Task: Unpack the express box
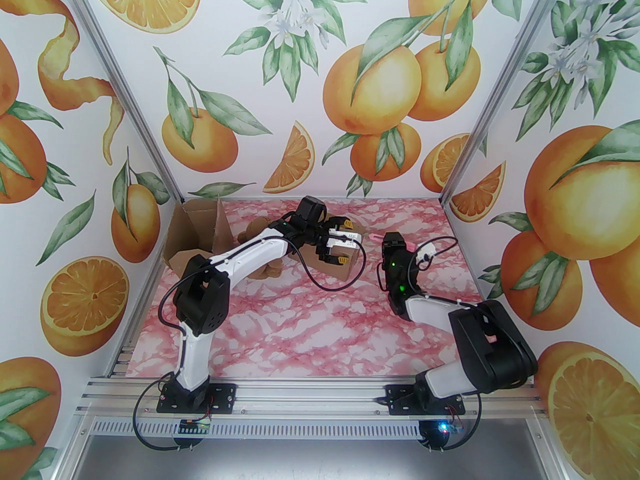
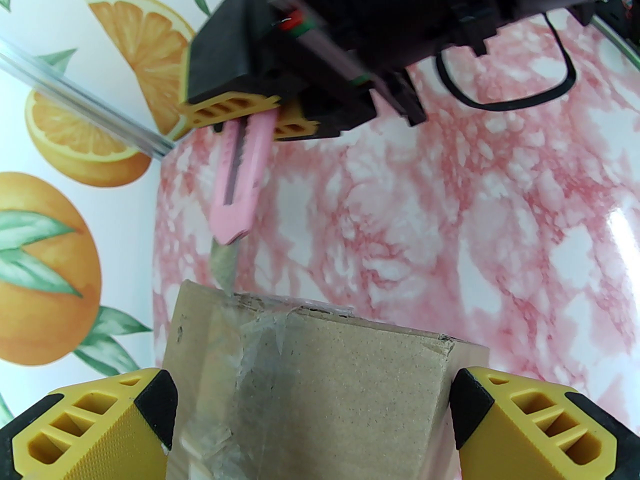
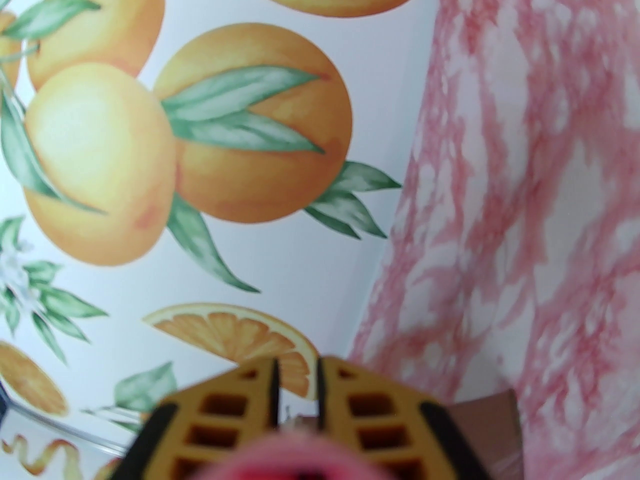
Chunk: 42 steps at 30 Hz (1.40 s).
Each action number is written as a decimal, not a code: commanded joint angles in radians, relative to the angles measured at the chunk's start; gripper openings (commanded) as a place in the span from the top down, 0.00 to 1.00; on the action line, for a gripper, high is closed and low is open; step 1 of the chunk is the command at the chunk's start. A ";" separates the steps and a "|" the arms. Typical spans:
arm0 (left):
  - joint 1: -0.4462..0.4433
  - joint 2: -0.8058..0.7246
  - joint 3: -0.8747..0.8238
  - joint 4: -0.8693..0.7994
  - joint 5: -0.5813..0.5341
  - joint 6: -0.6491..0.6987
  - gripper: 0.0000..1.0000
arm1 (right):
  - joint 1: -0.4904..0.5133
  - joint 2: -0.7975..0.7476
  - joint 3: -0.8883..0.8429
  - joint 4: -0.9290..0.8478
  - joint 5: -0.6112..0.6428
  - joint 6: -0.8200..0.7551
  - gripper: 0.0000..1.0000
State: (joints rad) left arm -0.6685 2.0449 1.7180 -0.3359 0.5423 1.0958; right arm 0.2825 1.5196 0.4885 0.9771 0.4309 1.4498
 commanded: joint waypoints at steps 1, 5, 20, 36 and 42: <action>0.001 0.018 -0.011 0.047 -0.008 -0.015 0.06 | 0.013 0.025 -0.033 0.108 0.042 0.084 1.00; -0.002 0.021 -0.012 0.052 -0.010 -0.020 0.06 | 0.030 0.051 -0.060 0.215 0.083 0.115 1.00; -0.008 0.032 -0.008 0.061 -0.027 -0.028 0.06 | 0.094 0.148 -0.103 0.425 0.215 0.230 1.00; -0.010 0.034 -0.002 0.087 -0.045 -0.062 0.05 | 0.104 0.139 -0.117 0.453 0.224 0.229 1.00; -0.011 0.031 -0.001 0.074 -0.042 -0.058 0.05 | 0.079 0.033 -0.106 0.289 0.158 0.074 1.00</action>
State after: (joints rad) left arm -0.6765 2.0674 1.7161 -0.2806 0.4980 1.0470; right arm 0.3748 1.6226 0.3737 1.3159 0.6228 1.6230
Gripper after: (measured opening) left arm 0.949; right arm 0.193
